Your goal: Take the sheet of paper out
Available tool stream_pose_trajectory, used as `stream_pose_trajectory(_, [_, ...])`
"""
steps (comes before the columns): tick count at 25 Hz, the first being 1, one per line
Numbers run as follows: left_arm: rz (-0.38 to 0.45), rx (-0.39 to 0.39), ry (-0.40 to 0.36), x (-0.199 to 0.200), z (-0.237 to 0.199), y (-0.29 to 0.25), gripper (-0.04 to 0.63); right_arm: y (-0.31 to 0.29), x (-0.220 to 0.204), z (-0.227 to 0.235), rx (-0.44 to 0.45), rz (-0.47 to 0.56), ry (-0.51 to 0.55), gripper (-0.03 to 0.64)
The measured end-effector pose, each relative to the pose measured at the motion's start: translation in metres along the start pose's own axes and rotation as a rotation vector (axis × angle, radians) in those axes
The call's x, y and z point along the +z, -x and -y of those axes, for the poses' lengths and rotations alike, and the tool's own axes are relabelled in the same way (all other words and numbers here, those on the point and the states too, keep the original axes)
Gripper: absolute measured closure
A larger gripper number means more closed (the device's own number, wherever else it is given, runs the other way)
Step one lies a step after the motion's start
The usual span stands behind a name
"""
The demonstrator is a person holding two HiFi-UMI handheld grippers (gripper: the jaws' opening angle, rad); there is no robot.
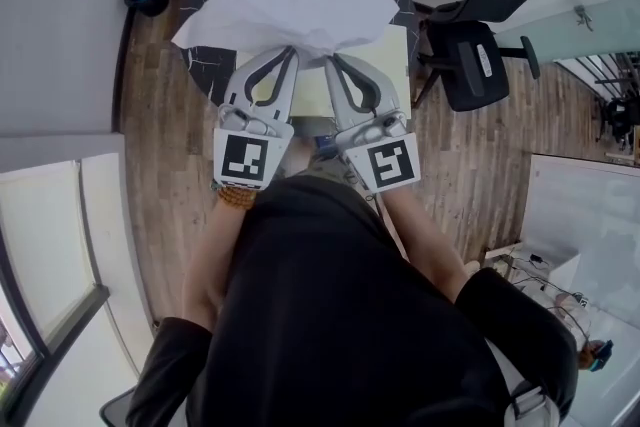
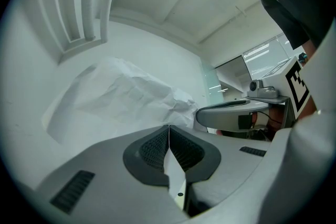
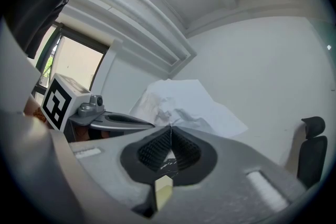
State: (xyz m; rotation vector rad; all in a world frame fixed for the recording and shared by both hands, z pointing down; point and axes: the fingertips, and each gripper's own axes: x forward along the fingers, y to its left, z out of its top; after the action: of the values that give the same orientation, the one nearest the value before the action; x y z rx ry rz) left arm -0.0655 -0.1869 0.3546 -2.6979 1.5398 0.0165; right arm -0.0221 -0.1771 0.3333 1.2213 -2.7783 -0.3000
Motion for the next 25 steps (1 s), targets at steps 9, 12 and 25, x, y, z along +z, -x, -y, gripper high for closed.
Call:
stream_pose_trajectory(9, [-0.008, -0.041, 0.000, -0.005, 0.012, -0.013, 0.584, 0.008, -0.011, 0.008, 0.005, -0.028, -0.015, 0.618])
stream_pose_trajectory(12, [-0.006, -0.054, -0.002, -0.006, 0.015, -0.017, 0.584, 0.009, -0.013, 0.010, -0.001, -0.030, -0.021, 0.617])
stream_pose_trajectory(25, [-0.018, -0.052, -0.006, -0.009, 0.008, -0.016, 0.584, 0.000, -0.015, 0.004, 0.026, -0.030, -0.024, 0.617])
